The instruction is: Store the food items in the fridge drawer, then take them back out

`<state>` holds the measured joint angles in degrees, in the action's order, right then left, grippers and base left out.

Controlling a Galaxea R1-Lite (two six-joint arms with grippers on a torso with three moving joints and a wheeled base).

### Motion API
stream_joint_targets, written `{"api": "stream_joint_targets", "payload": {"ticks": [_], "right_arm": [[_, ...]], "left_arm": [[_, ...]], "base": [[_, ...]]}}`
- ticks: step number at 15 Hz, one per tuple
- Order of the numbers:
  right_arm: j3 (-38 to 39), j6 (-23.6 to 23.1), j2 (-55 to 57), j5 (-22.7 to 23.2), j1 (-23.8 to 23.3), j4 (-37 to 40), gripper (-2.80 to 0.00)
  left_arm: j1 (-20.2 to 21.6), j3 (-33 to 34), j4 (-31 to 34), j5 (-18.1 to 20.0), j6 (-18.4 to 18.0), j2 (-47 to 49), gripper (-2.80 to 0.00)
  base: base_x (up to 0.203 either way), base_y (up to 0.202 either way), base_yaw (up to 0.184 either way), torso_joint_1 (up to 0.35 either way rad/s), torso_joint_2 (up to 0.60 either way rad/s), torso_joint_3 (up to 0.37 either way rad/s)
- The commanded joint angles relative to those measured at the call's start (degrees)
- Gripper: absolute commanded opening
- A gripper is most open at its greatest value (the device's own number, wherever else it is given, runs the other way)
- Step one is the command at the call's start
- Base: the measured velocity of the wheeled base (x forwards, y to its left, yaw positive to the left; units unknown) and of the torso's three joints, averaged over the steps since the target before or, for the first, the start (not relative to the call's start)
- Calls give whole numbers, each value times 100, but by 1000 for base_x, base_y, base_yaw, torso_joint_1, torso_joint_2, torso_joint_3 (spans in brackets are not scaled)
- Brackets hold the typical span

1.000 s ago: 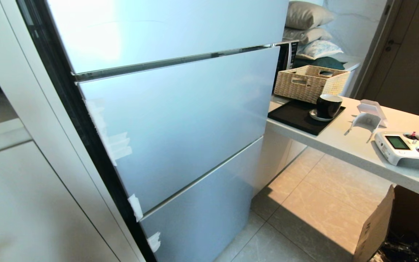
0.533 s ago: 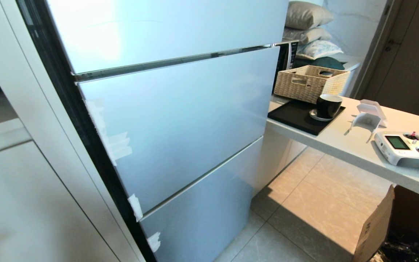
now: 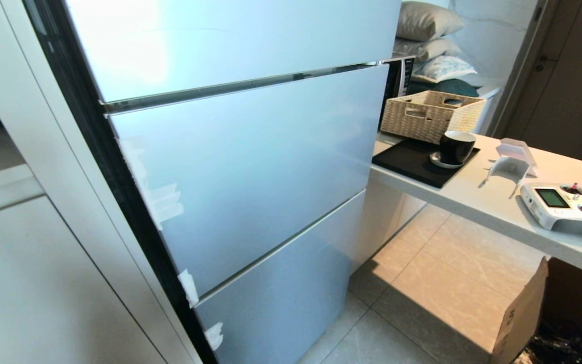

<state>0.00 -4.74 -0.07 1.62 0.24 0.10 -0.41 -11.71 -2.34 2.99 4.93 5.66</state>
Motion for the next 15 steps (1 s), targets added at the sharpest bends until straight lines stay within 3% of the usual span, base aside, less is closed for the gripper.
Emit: {"api": "stream_joint_targets", "payload": {"ticks": [1,5,9,11,15], "right_arm": [[0,0,7,5,2,-1,-280],[0,0,11,4,2,-1,-280],[0,3,9,5,2,-1,-280],[0,0,7,5,2,-1,-280],[0,0,9,5,2,-1,-280]], "left_arm": [[-58,-848,-150,50,486,1565,-280],[-112,-1716,-1133,-8,1406,3977,-280],[-174,-1945,-2567,-368,1777,5682,-280],[-549,-1998,-3140,-713,1839,6218,-280],[-1474,-2102,-4086,-1806,1879,6951,-280]], "base": [[0,0,0,0,0,0],[0,0,0,0,0,0],[0,0,0,0,0,0],[0,0,0,0,0,0],[0,0,0,0,0,0]]}}
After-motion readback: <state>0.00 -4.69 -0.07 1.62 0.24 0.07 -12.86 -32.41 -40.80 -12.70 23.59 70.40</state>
